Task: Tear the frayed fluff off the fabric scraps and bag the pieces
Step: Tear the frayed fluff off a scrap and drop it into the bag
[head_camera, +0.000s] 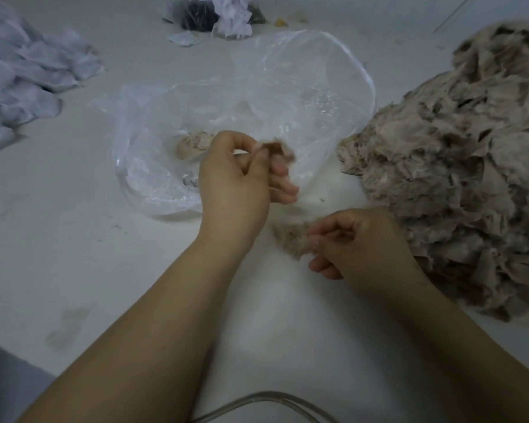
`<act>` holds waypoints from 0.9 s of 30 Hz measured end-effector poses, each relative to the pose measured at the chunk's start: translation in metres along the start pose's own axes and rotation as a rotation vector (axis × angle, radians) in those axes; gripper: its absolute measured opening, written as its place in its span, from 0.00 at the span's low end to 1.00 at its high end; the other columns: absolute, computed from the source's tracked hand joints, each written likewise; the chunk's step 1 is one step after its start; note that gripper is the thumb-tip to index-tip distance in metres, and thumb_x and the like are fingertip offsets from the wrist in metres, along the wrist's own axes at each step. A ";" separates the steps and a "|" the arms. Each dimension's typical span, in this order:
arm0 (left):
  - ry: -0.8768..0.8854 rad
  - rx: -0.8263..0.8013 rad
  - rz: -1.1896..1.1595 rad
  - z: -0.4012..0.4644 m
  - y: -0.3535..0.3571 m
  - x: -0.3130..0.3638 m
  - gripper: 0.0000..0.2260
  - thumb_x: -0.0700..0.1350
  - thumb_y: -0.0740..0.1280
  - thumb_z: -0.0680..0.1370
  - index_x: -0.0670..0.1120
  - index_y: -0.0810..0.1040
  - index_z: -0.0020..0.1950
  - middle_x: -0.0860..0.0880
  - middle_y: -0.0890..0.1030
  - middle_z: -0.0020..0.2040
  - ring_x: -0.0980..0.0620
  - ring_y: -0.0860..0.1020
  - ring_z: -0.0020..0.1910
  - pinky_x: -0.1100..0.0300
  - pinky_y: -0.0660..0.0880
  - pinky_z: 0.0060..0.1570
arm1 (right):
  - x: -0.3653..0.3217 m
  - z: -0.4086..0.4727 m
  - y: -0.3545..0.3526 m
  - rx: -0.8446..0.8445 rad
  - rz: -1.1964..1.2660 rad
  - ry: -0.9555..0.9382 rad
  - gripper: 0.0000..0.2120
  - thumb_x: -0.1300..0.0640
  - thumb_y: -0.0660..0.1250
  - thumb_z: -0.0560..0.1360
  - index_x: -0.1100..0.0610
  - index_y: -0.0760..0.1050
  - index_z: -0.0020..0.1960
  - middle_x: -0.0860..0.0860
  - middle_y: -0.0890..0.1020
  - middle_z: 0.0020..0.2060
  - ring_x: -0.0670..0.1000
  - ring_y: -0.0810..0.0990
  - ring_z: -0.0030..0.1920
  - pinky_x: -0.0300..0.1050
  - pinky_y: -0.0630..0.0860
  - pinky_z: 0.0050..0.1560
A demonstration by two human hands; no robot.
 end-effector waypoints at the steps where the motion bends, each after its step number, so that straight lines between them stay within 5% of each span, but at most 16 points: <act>1: 0.014 0.030 -0.028 0.001 -0.001 0.000 0.07 0.33 0.61 0.81 0.43 0.69 0.54 0.41 0.82 0.42 0.45 0.84 0.35 0.53 0.81 0.31 | -0.003 0.000 -0.003 0.054 -0.039 -0.055 0.06 0.63 0.71 0.75 0.52 0.82 0.44 0.49 0.84 0.33 0.47 0.84 0.29 0.37 0.76 0.27; 5: 0.013 0.034 0.122 -0.002 0.003 -0.006 0.27 0.34 0.65 0.78 0.47 0.59 0.74 0.46 0.72 0.64 0.56 0.82 0.52 0.58 0.81 0.49 | -0.037 -0.010 -0.013 0.221 -0.695 -0.534 0.18 0.57 0.70 0.67 0.49 0.81 0.56 0.43 0.77 0.45 0.41 0.76 0.42 0.24 0.71 0.44; 7: 0.096 0.024 0.314 -0.003 0.004 -0.001 0.23 0.35 0.66 0.77 0.46 0.66 0.69 0.46 0.72 0.63 0.55 0.82 0.50 0.56 0.81 0.48 | -0.033 -0.008 -0.012 0.151 -0.857 -0.504 0.20 0.56 0.72 0.66 0.50 0.81 0.59 0.46 0.76 0.50 0.46 0.75 0.48 0.37 0.75 0.48; 9: 0.144 -0.088 0.476 -0.005 0.011 0.000 0.11 0.38 0.70 0.76 0.48 0.75 0.55 0.48 0.78 0.51 0.57 0.81 0.38 0.55 0.79 0.37 | -0.031 -0.004 -0.011 0.115 -0.921 -0.460 0.13 0.58 0.72 0.70 0.54 0.83 0.55 0.51 0.79 0.52 0.55 0.77 0.52 0.48 0.76 0.53; 12: 0.111 -0.458 0.731 -0.015 0.029 -0.011 0.12 0.50 0.77 0.70 0.51 0.80 0.49 0.55 0.77 0.39 0.65 0.74 0.28 0.69 0.68 0.32 | -0.032 -0.001 -0.013 0.184 -0.794 -0.449 0.04 0.61 0.69 0.73 0.58 0.83 0.46 0.55 0.83 0.42 0.58 0.79 0.43 0.47 0.70 0.44; 15: 0.140 -0.694 0.938 -0.025 0.041 -0.017 0.16 0.52 0.77 0.69 0.49 0.82 0.54 0.53 0.81 0.45 0.60 0.77 0.38 0.59 0.74 0.38 | -0.026 0.002 -0.019 0.304 -0.673 -0.399 0.04 0.55 0.65 0.78 0.52 0.78 0.46 0.46 0.78 0.36 0.47 0.73 0.36 0.40 0.62 0.33; 18: 0.124 -0.599 0.787 -0.020 0.038 -0.009 0.03 0.44 0.72 0.76 0.45 0.83 0.47 0.53 0.80 0.35 0.59 0.78 0.32 0.62 0.77 0.34 | -0.021 0.004 -0.020 0.321 -0.627 -0.392 0.03 0.51 0.63 0.78 0.46 0.74 0.46 0.44 0.78 0.35 0.44 0.74 0.34 0.32 0.64 0.32; 21: 0.060 -0.480 0.685 -0.014 0.029 -0.008 0.06 0.40 0.68 0.79 0.43 0.81 0.41 0.52 0.78 0.28 0.57 0.75 0.21 0.65 0.70 0.22 | -0.017 0.007 -0.018 0.255 -0.636 -0.402 0.05 0.47 0.63 0.78 0.47 0.76 0.49 0.41 0.76 0.35 0.39 0.73 0.33 0.29 0.64 0.33; 27: -0.068 -0.415 0.603 -0.011 0.024 -0.013 0.11 0.40 0.64 0.81 0.43 0.77 0.38 0.48 0.78 0.25 0.49 0.72 0.17 0.65 0.67 0.20 | -0.013 0.013 -0.029 0.268 -0.693 -0.330 0.06 0.56 0.64 0.78 0.52 0.78 0.44 0.48 0.78 0.32 0.49 0.76 0.33 0.43 0.67 0.30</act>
Point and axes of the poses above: each hand's wrist, its own z-axis towards the middle knuckle, its own y-axis out of the palm, x = y × z, the point moved 6 cm from there along z, towards the middle knuckle
